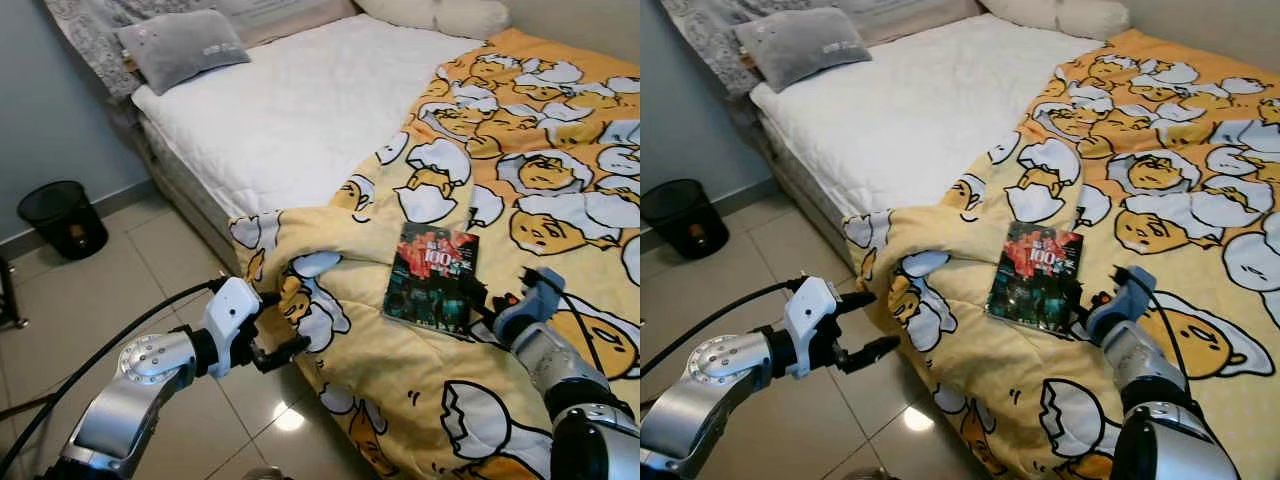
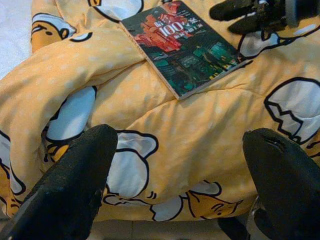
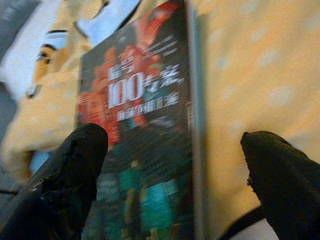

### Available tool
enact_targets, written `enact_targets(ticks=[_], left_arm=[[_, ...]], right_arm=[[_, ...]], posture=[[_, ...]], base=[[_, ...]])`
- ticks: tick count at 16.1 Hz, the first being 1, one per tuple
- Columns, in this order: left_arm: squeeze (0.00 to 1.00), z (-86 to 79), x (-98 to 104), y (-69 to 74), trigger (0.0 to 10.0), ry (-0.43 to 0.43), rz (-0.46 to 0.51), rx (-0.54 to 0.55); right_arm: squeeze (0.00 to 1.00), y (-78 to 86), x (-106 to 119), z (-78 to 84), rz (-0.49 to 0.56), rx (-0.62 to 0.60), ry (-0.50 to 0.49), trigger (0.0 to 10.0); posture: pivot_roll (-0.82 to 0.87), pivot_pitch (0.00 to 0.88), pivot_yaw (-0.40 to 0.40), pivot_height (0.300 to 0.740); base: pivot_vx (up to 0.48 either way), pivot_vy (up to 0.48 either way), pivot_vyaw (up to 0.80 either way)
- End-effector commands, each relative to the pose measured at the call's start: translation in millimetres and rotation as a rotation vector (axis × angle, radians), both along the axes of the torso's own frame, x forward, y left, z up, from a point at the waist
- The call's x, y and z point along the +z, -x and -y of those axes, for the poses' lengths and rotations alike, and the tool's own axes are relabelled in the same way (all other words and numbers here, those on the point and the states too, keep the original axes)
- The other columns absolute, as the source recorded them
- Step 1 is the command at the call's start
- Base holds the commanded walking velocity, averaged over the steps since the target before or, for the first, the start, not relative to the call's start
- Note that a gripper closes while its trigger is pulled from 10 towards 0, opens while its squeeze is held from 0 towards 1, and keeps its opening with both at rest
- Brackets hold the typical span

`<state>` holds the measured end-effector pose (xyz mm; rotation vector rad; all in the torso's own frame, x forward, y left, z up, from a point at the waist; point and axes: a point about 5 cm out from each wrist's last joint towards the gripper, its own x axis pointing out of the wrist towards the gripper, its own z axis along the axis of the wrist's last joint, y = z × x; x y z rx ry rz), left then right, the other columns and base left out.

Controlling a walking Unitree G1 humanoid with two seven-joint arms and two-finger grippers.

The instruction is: Clean up the room

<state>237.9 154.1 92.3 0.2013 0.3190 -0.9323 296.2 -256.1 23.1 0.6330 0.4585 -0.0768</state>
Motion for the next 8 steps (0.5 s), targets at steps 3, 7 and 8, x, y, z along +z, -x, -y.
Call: enact_targets(ticks=[3,7,8], left_arm=[[0.87,-4.5,2,4.7,10.0,-0.015,-0.009,-0.002],[0.87,-9.7,3,10.0,10.0,-0.028,-0.024,0.008],[0.87,-10.6,3,10.6,10.0,-0.032,-0.025,0.009]], right_arm=[[0.0,-4.1,3,-6.5,0.062,0.005,-0.137,10.0],[0.0,-2.0,-6,-19.8,0.012,0.048,-0.093,10.0],[0.0,-1.6,-8,-19.8,0.0,0.032,-0.082,10.0]], posture=[[0.21,0.0,0.085,0.74],[0.23,0.0,0.084,0.74],[0.24,0.0,0.083,0.74]], base=[[0.0,0.0,0.0],[0.0,0.0,0.0],[0.0,0.0,0.0]])
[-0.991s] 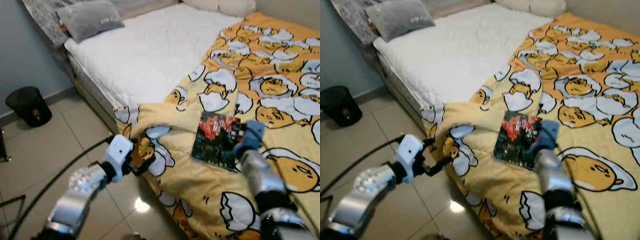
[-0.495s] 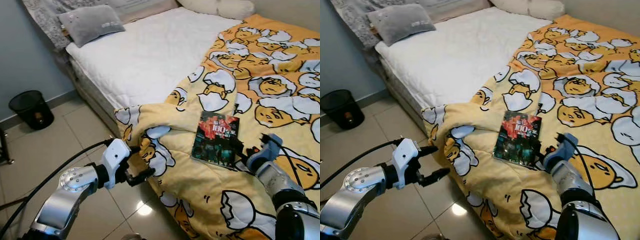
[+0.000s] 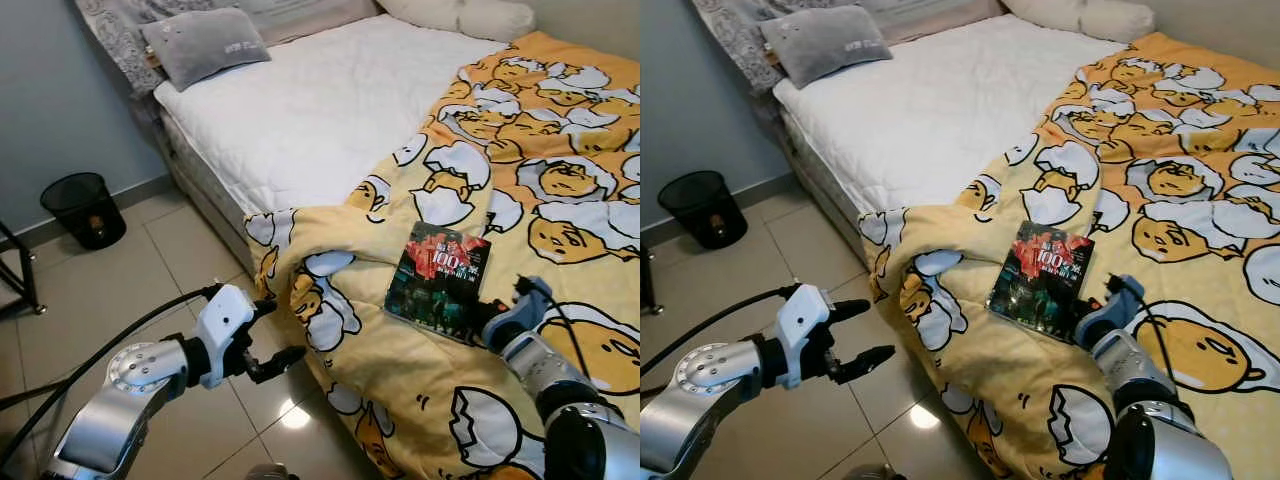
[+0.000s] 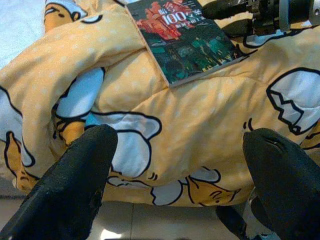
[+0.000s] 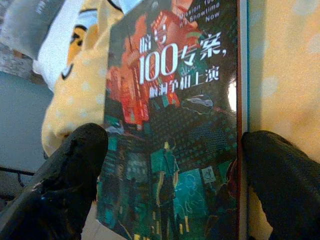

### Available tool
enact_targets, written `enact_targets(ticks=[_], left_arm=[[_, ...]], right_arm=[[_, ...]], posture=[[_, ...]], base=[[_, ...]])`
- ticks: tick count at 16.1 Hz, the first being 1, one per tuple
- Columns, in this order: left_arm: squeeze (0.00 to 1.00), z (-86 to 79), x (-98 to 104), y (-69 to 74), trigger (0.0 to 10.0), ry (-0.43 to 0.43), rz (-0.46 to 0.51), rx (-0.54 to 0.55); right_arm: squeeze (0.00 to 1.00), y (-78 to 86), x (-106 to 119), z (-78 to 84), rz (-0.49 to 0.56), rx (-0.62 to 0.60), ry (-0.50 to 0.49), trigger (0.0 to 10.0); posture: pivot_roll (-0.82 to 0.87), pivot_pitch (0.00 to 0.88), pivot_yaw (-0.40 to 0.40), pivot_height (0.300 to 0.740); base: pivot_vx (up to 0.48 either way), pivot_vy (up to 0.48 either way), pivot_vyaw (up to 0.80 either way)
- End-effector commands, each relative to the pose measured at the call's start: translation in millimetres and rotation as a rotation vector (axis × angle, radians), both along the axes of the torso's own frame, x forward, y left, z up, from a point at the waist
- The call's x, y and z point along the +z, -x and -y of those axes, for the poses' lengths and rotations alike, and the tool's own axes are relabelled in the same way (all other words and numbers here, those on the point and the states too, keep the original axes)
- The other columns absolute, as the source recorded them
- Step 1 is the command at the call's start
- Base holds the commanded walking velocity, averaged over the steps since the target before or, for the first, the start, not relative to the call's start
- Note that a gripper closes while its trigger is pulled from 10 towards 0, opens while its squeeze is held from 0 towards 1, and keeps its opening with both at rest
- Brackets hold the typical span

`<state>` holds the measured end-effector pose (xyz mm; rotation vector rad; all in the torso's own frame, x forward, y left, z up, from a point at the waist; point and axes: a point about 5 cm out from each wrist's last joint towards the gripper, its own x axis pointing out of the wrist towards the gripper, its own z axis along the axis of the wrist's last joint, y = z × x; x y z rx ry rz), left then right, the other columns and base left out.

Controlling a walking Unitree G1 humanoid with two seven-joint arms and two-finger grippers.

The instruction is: Clean up the room

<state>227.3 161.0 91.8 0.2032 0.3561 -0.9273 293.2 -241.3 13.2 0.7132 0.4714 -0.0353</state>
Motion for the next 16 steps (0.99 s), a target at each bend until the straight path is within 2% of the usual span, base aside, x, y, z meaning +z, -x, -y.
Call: enact_targets(ticks=[1,4,6,9,11,12,14,16], left_arm=[[0.87,-4.5,3,0.2,10.0,-0.017,0.006,0.005],[0.87,-7.1,5,0.5,10.0,-0.029,0.007,0.013],[0.87,-8.8,5,2.1,10.0,-0.033,0.005,0.014],[0.87,-8.8,6,2.2,10.0,-0.035,0.002,0.009],[0.87,-7.9,6,1.3,10.0,-0.039,0.001,-0.002],[0.86,-7.3,6,1.0,10.0,-0.041,0.001,-0.004],[0.87,-6.5,7,0.3,10.0,-0.041,0.002,-0.006],[0.86,-6.2,6,0.0,10.0,-0.039,0.003,-0.005]], right_arm=[[0.0,-4.3,1,-4.3,-0.01,-0.012,0.012,10.0],[0.0,0.7,-7,-6.4,-0.076,-0.027,0.035,10.0],[0.0,15.7,-26,-17.1,-0.2,0.038,0.089,10.0],[0.0,23.0,-36,-31.0,-0.228,0.014,0.017,10.0],[0.0,30.9,-45,-40.0,-0.298,0.054,0.085,10.0],[0.0,32.7,-47,-37.6,-0.315,0.016,0.085,10.0],[0.0,28.5,-43,-35.9,-0.273,-0.055,-0.005,10.0],[0.0,15.3,-30,-37.7,-0.163,-0.109,-0.159,10.0]], posture=[[0.24,0.0,0.083,0.74],[0.25,0.0,0.082,0.74],[0.26,0.0,0.086,0.74],[0.27,0.0,0.094,0.74],[0.27,0.0,0.099,0.74],[0.27,0.0,0.098,0.74],[0.27,0.0,0.095,0.74],[0.26,0.0,0.095,0.74]], base=[[0.0,0.0,0.0],[0.0,0.0,0.0],[0.0,0.0,0.0],[0.0,0.0,0.0],[0.0,0.0,0.0],[0.0,0.0,0.0],[0.0,0.0,0.0],[0.0,0.0,0.0]])
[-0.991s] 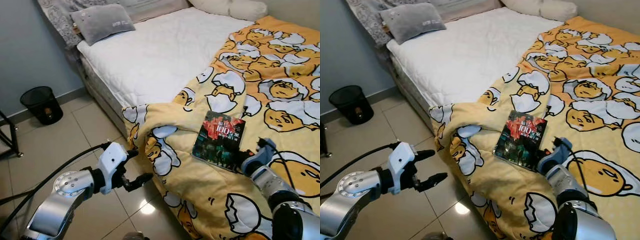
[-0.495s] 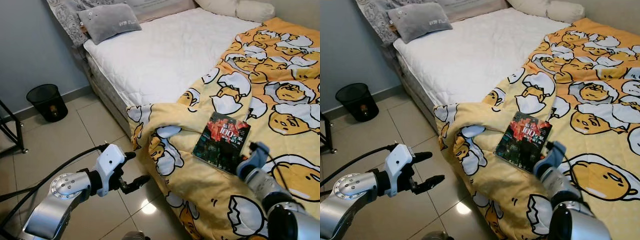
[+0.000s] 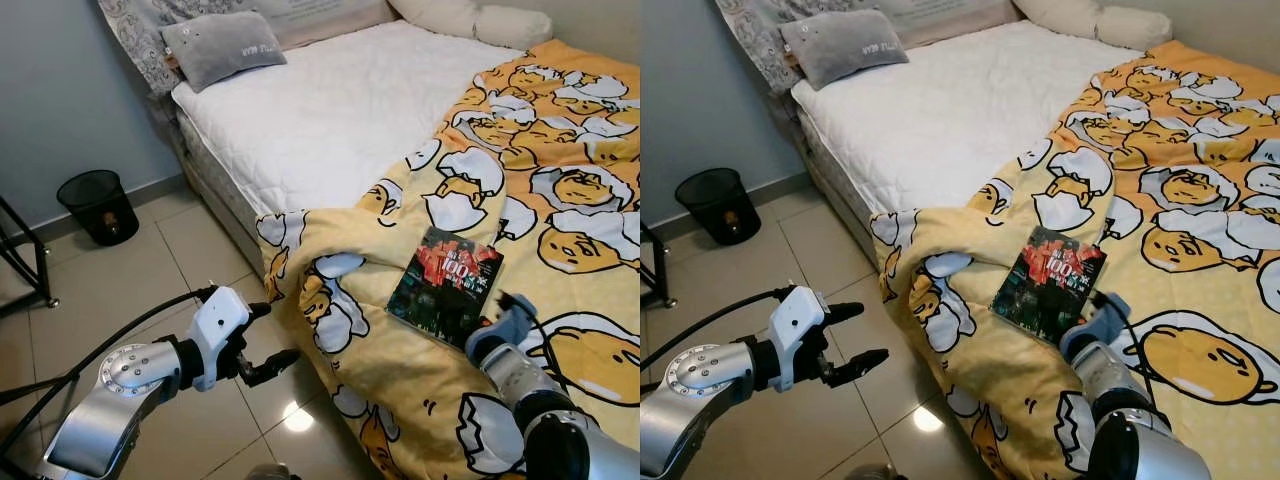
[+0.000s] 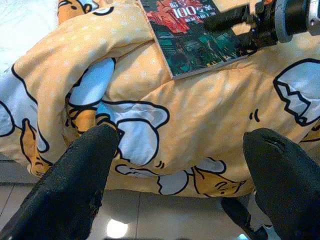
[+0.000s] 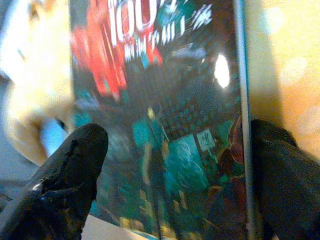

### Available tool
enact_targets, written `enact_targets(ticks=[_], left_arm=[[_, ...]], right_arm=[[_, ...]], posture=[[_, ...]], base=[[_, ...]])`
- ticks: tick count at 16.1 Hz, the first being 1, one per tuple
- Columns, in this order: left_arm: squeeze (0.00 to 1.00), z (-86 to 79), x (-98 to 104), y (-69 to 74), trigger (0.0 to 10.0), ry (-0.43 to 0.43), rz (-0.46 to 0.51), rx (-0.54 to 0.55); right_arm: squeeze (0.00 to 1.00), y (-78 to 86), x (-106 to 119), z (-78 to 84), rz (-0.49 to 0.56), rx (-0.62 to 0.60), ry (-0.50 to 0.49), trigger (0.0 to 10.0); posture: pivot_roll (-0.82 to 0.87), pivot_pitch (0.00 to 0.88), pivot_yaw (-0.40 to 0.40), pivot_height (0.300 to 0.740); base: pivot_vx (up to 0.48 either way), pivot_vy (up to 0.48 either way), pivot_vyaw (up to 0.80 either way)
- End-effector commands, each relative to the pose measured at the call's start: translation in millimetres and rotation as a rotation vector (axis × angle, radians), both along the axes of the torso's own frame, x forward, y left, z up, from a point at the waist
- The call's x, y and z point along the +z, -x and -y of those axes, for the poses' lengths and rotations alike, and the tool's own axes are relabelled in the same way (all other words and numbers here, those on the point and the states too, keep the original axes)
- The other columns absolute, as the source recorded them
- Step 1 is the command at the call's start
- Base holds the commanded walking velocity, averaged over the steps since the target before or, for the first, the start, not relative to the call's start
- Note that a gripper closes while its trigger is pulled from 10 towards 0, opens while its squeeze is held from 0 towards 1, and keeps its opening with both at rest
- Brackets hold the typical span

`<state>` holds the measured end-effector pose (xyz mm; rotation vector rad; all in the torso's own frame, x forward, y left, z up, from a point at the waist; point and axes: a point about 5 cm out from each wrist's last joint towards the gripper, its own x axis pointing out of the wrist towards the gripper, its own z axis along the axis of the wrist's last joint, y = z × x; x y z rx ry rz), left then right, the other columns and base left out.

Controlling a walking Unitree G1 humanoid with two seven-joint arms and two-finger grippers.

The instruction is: Clean up the room

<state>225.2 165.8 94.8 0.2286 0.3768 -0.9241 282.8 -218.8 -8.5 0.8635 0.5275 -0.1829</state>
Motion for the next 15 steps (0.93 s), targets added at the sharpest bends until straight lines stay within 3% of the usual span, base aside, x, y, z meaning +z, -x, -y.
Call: enact_targets(ticks=[1,2,3,4,5,10,15], left_arm=[[0.87,-1.0,4,-2.4,10.0,-0.007,0.01,-0.004],[0.87,-0.7,4,-2.6,10.0,-0.006,0.01,-0.004],[0.87,-0.4,4,-2.7,10.0,-0.005,0.011,-0.005],[0.87,0.0,5,-2.4,10.0,-0.004,0.012,-0.006],[0.87,0.5,6,-2.1,10.0,-0.003,0.013,-0.007],[0.87,1.4,9,-0.2,10.0,-0.003,0.017,-0.005],[0.86,1.8,9,0.2,10.0,-0.006,0.015,-0.007]], right_arm=[[0.0,-2.4,-1,-14.1,0.011,-0.008,-0.118,10.0],[0.0,-7.7,5,-13.5,0.053,-0.031,-0.162,8.0],[0.0,-12.5,10,-14.0,0.088,-0.046,-0.198,4.8],[0.0,-16.7,14,-16.1,0.108,-0.051,-0.218,3.1],[0.0,-18.9,16,-20.5,0.116,-0.034,-0.223,0.0],[0.0,-21.5,15,-36.4,0.096,0.014,-0.198,0.0],[0.0,-19.6,10,-34.5,0.043,-0.049,-0.169,0.0]], posture=[[0.26,0.0,0.094,0.74],[0.26,0.0,0.093,0.74],[0.26,0.0,0.092,0.74],[0.26,0.0,0.091,0.74],[0.27,0.0,0.089,0.74],[0.27,0.0,0.087,0.74],[0.27,0.0,0.084,0.74]], base=[[0.0,0.0,0.0],[0.0,0.0,0.0],[0.0,0.0,0.0],[0.0,0.0,0.0],[0.0,0.0,0.0],[0.0,0.0,0.0],[0.0,0.0,0.0]])
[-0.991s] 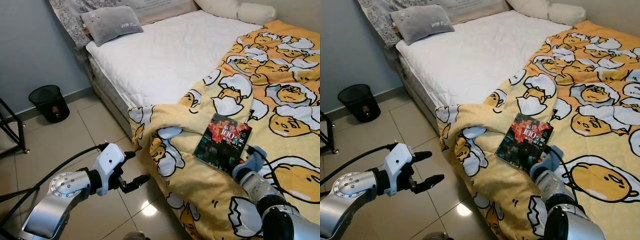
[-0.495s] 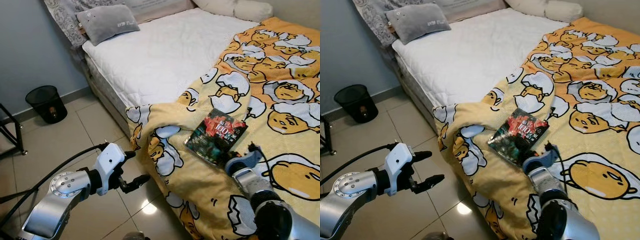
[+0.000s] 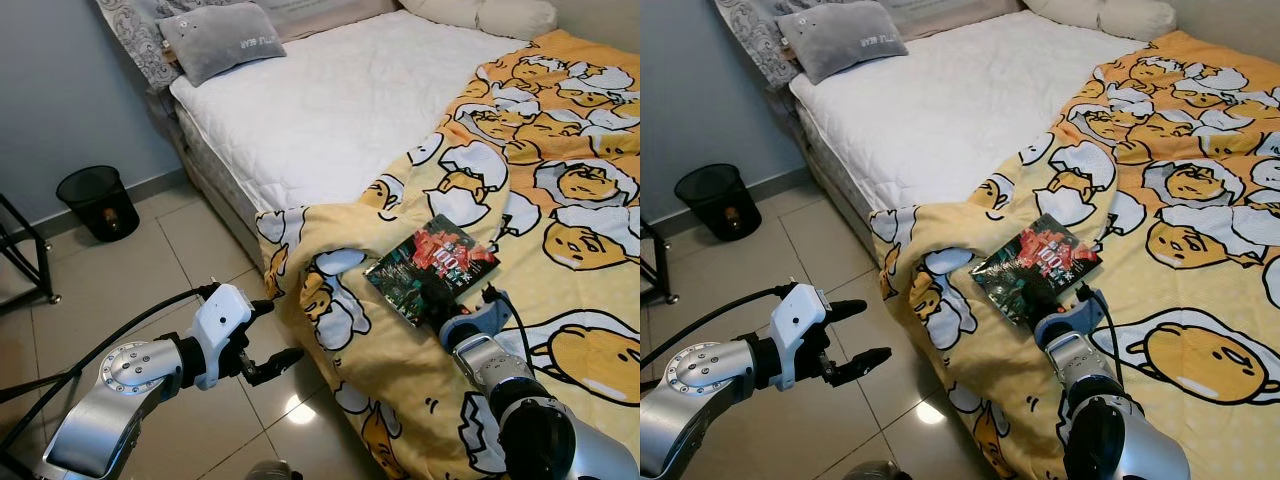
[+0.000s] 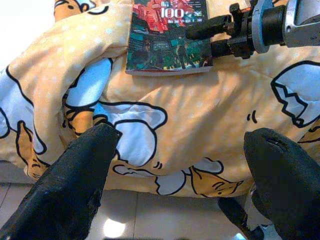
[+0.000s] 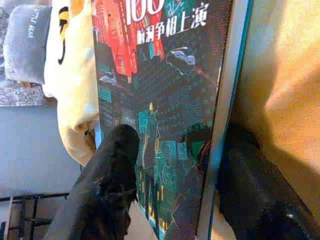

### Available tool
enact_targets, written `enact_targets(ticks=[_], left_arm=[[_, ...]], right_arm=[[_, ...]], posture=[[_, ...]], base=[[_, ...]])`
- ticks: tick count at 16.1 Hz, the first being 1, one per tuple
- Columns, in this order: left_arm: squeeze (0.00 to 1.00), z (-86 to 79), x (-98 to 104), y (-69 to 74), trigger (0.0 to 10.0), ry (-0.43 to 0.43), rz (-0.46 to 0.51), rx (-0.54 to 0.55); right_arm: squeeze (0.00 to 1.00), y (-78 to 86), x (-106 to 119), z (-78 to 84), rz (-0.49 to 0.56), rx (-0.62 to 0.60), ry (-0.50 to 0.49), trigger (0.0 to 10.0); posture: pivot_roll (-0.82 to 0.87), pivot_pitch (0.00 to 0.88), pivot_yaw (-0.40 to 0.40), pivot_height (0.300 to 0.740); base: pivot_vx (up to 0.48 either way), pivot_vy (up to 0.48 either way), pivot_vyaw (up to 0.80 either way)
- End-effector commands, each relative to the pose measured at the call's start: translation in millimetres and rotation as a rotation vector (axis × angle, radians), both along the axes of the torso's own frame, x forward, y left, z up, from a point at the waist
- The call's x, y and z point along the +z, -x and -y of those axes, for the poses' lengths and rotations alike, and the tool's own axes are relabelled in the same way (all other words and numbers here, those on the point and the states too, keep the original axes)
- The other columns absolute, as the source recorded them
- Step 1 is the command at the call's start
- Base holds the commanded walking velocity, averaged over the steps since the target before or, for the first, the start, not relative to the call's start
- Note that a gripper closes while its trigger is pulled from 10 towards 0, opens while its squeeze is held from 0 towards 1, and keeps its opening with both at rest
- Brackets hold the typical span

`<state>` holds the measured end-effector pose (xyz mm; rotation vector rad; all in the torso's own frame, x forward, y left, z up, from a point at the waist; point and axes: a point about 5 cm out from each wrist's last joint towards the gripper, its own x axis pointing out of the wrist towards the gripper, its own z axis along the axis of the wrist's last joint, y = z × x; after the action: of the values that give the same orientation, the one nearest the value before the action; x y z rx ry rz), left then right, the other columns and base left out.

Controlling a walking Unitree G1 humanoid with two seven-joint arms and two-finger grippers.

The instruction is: Clean up the room

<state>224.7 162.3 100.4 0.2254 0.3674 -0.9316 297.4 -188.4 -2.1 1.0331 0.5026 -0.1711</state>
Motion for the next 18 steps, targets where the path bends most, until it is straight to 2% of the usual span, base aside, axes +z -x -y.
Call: enact_targets(ticks=[1,10,13,16,18], left_arm=[[0.87,-1.3,3,-0.2,10.0,-0.014,0.008,-0.001],[0.87,4.0,2,-4.9,10.0,0.018,0.005,-0.027],[0.87,15.1,3,-16.4,10.0,0.052,0.021,-0.055],[0.87,17.0,1,-28.3,10.0,0.096,0.043,0.002],[0.87,14.5,2,-30.6,10.0,0.111,0.068,0.046]], right_arm=[[0.0,-4.9,4,-4.0,0.015,-0.005,-0.006,0.0],[0.0,-8.2,10,7.4,0.056,-0.084,-0.054,0.0],[0.0,-13.1,21,21.1,0.14,-0.127,-0.102,0.0],[0.0,-13.5,32,36.6,0.253,-0.121,-0.102,0.0],[0.0,-16.5,44,38.9,0.327,-0.11,-0.078,0.0]], posture=[[0.27,0.0,0.084,0.74],[0.24,0.0,0.1,0.74],[0.17,0.0,0.102,0.74],[0.13,0.0,0.092,0.74],[0.11,0.0,0.086,0.74]], base=[[0.0,0.0,0.0],[0.0,0.0,0.0],[0.0,0.0,0.0],[0.0,0.0,0.0],[0.0,0.0,0.0]])
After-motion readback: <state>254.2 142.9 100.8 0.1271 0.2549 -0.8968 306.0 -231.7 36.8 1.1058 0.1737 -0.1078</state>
